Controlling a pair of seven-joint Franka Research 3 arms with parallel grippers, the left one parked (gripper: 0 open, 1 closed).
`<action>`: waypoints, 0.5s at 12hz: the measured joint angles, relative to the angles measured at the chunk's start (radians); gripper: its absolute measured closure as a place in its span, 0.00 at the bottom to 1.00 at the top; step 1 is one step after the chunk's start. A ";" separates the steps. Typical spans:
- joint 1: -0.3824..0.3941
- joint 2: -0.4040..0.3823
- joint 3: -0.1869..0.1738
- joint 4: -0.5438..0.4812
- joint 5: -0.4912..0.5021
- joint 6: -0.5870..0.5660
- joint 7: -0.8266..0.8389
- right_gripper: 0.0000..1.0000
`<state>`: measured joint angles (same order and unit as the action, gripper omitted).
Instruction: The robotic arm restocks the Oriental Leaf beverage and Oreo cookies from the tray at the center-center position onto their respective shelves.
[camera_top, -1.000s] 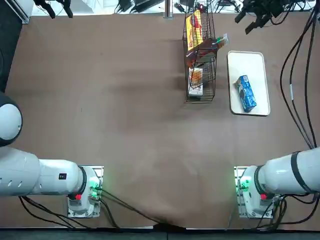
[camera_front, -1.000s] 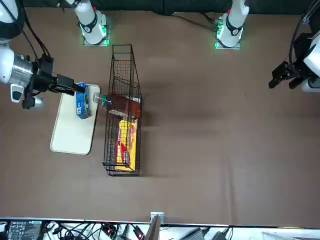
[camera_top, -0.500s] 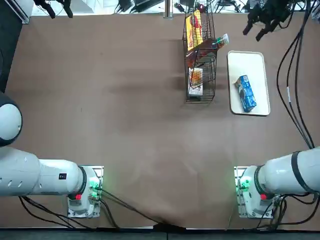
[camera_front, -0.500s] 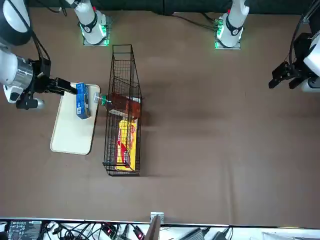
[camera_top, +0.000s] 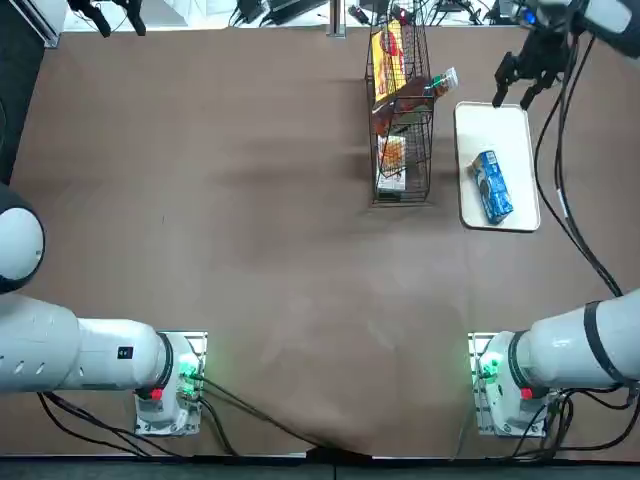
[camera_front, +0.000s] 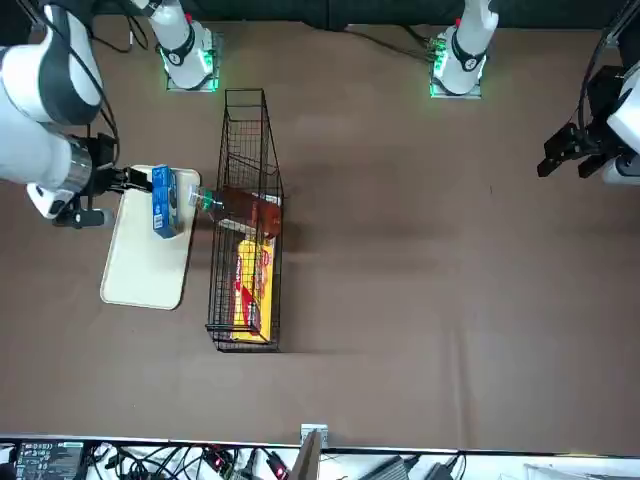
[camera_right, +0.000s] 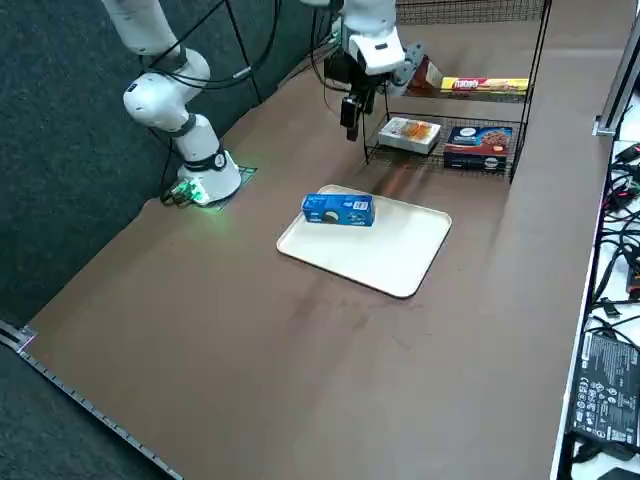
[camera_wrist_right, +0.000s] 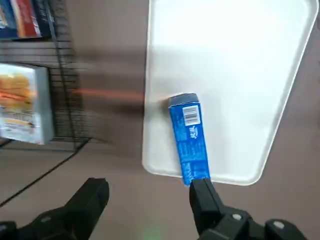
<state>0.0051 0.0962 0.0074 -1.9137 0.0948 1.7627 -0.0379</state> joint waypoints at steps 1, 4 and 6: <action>0.000 -0.001 0.002 -0.032 -0.015 0.036 -0.008 0.00; 0.000 -0.003 0.002 -0.139 -0.048 0.166 -0.030 0.00; 0.000 -0.003 0.002 -0.204 -0.057 0.243 -0.036 0.00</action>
<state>0.0053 0.0928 0.0099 -2.1179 0.0382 2.0061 -0.0741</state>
